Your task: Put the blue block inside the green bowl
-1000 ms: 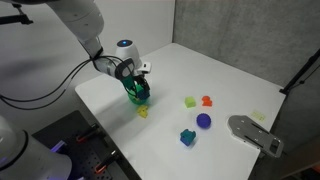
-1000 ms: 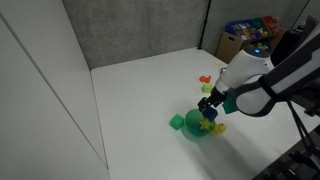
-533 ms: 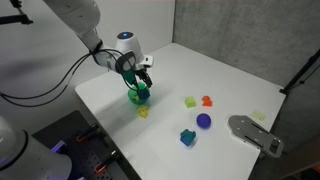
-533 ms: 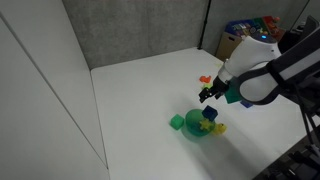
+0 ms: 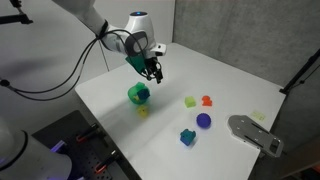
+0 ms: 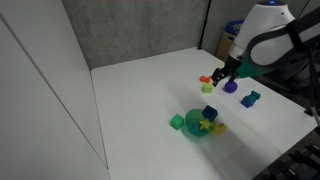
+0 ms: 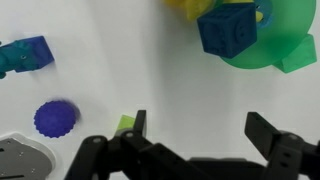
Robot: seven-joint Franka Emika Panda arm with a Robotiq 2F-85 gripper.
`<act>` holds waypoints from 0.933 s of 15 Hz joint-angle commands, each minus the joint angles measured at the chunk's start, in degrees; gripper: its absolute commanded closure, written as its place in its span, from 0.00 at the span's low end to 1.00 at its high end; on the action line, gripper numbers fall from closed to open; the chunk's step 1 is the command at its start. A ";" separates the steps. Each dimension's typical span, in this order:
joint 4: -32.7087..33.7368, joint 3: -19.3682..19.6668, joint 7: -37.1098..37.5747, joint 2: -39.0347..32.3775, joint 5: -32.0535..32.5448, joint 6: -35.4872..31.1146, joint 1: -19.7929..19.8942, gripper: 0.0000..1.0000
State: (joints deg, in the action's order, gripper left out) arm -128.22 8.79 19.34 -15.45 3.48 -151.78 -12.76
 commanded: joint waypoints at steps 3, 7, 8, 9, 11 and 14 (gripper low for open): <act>5.22 -2.95 -4.60 4.49 -0.52 15.08 6.62 0.00; 5.45 -4.41 -9.92 9.54 -1.90 22.40 10.01 0.00; 5.19 -4.61 -11.59 11.13 -2.54 23.80 10.70 0.00; 4.93 -4.70 -13.16 12.78 -3.15 25.18 11.30 0.00; 4.21 -4.57 -15.80 16.40 -3.53 27.11 12.35 0.00; 4.26 -4.09 -19.12 20.95 -4.42 29.98 13.71 0.00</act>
State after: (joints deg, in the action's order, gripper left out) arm -122.93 5.01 4.23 0.37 0.77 -124.80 -0.90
